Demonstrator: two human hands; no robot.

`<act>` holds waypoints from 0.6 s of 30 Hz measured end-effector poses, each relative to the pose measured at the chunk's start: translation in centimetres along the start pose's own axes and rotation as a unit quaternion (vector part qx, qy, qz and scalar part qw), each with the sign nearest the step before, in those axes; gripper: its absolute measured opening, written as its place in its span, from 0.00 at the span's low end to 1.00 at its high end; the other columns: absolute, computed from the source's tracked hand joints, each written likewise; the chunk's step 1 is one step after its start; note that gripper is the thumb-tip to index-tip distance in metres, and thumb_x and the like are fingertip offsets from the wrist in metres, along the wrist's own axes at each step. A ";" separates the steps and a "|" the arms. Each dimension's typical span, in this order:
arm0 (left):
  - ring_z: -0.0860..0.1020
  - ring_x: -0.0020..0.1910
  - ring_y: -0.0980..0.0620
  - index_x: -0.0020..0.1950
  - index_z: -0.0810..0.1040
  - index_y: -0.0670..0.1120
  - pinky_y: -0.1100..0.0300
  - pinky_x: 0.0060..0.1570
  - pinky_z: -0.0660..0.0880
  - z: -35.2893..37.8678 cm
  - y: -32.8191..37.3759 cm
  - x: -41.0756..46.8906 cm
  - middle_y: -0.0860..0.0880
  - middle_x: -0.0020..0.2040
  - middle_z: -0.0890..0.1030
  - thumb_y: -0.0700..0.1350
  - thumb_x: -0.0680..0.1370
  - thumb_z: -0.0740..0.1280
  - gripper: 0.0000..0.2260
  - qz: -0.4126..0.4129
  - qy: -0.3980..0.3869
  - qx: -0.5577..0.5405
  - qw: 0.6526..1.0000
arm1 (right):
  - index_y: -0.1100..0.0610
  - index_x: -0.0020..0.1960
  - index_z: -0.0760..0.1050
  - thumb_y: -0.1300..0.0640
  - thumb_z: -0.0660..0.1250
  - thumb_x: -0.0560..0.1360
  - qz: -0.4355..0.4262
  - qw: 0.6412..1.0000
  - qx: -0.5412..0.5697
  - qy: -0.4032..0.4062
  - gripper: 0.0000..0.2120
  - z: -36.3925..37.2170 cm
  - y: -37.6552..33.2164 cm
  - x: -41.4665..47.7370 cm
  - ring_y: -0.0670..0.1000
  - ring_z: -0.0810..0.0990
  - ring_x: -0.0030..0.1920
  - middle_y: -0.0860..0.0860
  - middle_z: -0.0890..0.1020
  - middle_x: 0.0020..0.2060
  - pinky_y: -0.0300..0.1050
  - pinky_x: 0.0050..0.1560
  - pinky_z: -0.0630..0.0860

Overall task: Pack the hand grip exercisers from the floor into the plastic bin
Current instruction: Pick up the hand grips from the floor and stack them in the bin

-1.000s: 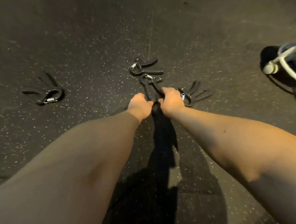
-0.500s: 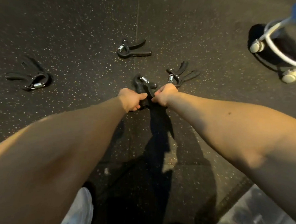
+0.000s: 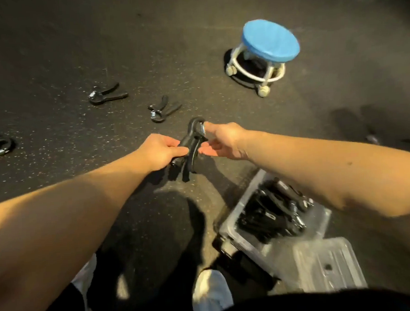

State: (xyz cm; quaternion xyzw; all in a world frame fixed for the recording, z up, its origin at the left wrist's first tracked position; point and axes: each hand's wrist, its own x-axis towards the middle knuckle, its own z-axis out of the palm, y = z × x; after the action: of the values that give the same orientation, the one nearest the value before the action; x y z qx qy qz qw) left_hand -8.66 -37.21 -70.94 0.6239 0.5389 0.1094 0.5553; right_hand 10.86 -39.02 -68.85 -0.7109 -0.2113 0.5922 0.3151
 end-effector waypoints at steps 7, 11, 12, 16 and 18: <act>0.72 0.33 0.57 0.55 0.83 0.44 0.74 0.31 0.66 9.4 7.0 -4.1 0.52 0.38 0.77 0.40 0.72 0.77 0.13 0.149 -0.049 0.040 0.987 | 0.64 0.60 0.73 0.54 0.70 0.79 -0.050 0.982 0.156 0.088 0.16 -10.4 5.8 -10.7 0.54 0.83 0.33 0.58 0.82 0.37 0.44 0.36 0.82; 0.76 0.39 0.57 0.55 0.83 0.48 0.71 0.39 0.70 14.5 7.5 -5.9 0.54 0.42 0.79 0.41 0.70 0.78 0.14 0.204 -0.082 0.123 0.968 | 0.62 0.65 0.71 0.68 0.69 0.77 -0.057 0.960 0.233 0.147 0.18 -14.1 11.4 -14.5 0.52 0.83 0.33 0.60 0.85 0.40 0.44 0.40 0.83; 0.77 0.40 0.57 0.55 0.83 0.49 0.70 0.40 0.71 15.8 7.2 -6.2 0.55 0.44 0.80 0.42 0.70 0.78 0.15 0.211 -0.093 0.136 0.963 | 0.62 0.66 0.71 0.69 0.69 0.76 -0.053 0.955 0.246 0.158 0.19 -14.8 12.8 -15.4 0.54 0.84 0.37 0.63 0.84 0.47 0.42 0.37 0.83; 0.76 0.41 0.62 0.57 0.82 0.51 0.70 0.43 0.69 19.8 5.4 -6.9 0.56 0.46 0.78 0.43 0.70 0.79 0.17 0.244 -0.127 0.194 0.942 | 0.59 0.65 0.72 0.72 0.68 0.76 -0.046 0.936 0.293 0.191 0.20 -15.8 17.9 -17.6 0.56 0.85 0.45 0.63 0.82 0.52 0.42 0.41 0.84; 0.76 0.41 0.61 0.56 0.83 0.50 0.67 0.42 0.70 20.8 4.6 -7.1 0.54 0.45 0.79 0.44 0.71 0.78 0.15 0.254 -0.148 0.232 0.927 | 0.58 0.64 0.74 0.71 0.69 0.75 -0.044 0.933 0.293 0.204 0.20 -15.7 20.2 -17.9 0.55 0.87 0.45 0.59 0.83 0.49 0.42 0.42 0.84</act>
State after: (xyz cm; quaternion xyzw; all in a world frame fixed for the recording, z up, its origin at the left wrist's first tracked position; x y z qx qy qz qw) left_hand 6.34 -53.91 -71.42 0.8605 0.2846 0.0251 0.4219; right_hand 21.00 -68.57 -68.71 -0.6827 0.0098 0.4554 0.5713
